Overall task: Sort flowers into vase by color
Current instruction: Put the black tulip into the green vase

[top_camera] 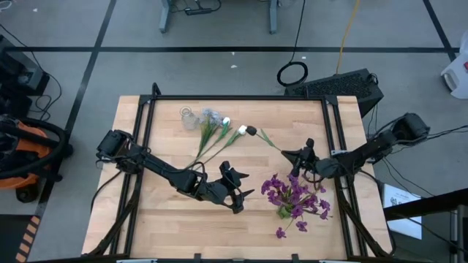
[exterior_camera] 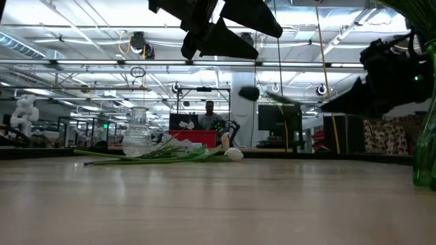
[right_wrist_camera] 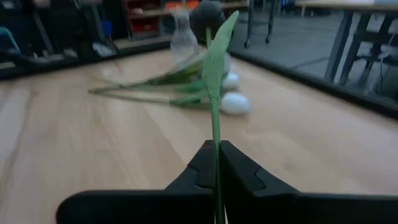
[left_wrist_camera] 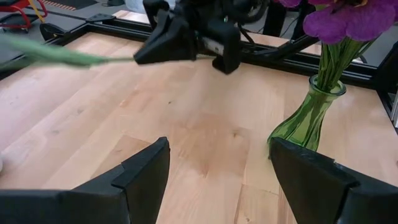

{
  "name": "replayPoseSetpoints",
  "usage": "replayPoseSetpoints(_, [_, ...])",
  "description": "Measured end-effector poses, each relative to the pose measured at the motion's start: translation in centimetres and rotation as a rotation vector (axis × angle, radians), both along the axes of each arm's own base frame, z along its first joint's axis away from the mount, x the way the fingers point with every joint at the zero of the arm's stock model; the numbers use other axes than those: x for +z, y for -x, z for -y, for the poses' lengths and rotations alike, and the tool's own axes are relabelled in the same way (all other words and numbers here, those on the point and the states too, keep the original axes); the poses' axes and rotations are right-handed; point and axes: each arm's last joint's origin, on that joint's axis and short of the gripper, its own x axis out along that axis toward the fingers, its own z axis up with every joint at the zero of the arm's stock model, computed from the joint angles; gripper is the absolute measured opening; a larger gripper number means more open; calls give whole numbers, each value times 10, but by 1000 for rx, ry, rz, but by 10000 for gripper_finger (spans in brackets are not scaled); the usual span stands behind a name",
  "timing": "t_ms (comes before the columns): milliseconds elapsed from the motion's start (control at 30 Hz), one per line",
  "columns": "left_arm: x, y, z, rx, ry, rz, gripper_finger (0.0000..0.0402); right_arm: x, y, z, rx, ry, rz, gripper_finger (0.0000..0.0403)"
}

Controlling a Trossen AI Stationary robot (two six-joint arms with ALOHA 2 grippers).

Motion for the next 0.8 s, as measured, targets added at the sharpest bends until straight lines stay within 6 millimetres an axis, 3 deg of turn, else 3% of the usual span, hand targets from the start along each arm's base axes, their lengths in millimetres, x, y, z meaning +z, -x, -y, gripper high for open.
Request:
replayPoseSetpoints(500, [1, -1, -4, 45, -15, 10, 281, 49, 15, 6, 19, 142, 235, 0])
replayPoseSetpoints(800, [3, -7, -20, 92, -8, 38, 281, 67, 24, 8, 63, 174, 362, 0])
